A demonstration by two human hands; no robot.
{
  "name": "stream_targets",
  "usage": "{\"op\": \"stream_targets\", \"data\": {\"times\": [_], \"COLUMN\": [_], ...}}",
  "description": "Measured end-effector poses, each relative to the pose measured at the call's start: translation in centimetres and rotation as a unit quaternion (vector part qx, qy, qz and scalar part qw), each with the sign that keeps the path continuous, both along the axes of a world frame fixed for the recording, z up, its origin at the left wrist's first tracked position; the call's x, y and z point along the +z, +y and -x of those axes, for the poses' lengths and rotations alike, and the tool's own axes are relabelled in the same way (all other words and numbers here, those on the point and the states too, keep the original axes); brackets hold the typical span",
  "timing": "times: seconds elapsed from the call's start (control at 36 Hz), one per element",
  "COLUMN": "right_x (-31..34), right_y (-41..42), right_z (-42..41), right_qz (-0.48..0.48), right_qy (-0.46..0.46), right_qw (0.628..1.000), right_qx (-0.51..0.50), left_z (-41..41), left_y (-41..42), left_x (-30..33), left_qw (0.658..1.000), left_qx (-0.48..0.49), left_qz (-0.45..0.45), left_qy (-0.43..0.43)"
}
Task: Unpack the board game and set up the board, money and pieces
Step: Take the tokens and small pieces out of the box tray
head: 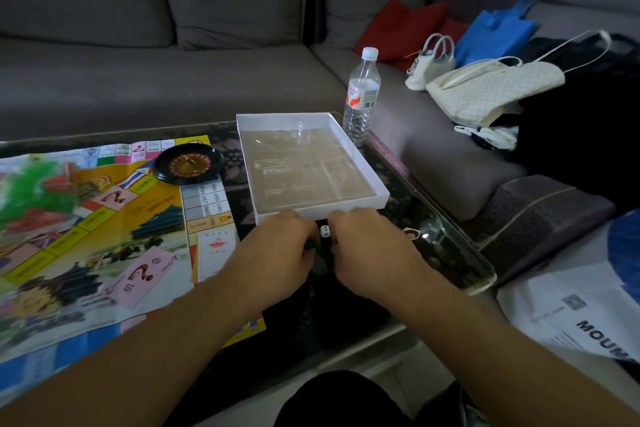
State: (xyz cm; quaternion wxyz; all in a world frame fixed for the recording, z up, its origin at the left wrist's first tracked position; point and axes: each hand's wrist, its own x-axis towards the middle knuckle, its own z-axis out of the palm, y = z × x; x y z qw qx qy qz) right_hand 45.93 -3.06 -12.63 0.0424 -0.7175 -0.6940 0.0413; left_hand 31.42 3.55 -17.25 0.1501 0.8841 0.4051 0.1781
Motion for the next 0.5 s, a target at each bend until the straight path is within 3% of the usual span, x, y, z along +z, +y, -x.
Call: {"op": "stream_targets", "data": {"times": [0.22, 0.39, 0.5], "right_x": [-1.3, -0.6, 0.9], "right_y": [-0.2, -0.6, -0.6], "right_z": [0.3, 0.3, 0.4], "right_qz": [0.073, 0.076, 0.016], "right_qy": [-0.03, -0.03, -0.013], "right_qw": [0.997, 0.996, 1.0], "right_qx": [0.014, 0.017, -0.007], "left_z": [-1.4, -0.2, 1.8], "left_y": [-0.5, -0.5, 1.1], "left_x": [-1.2, -0.3, 1.4], "left_qw": [0.998, 0.993, 0.974], "left_qx": [-0.025, -0.008, 0.096], "left_qz": [0.022, 0.115, 0.173], "left_qy": [0.051, -0.012, -0.11]}}
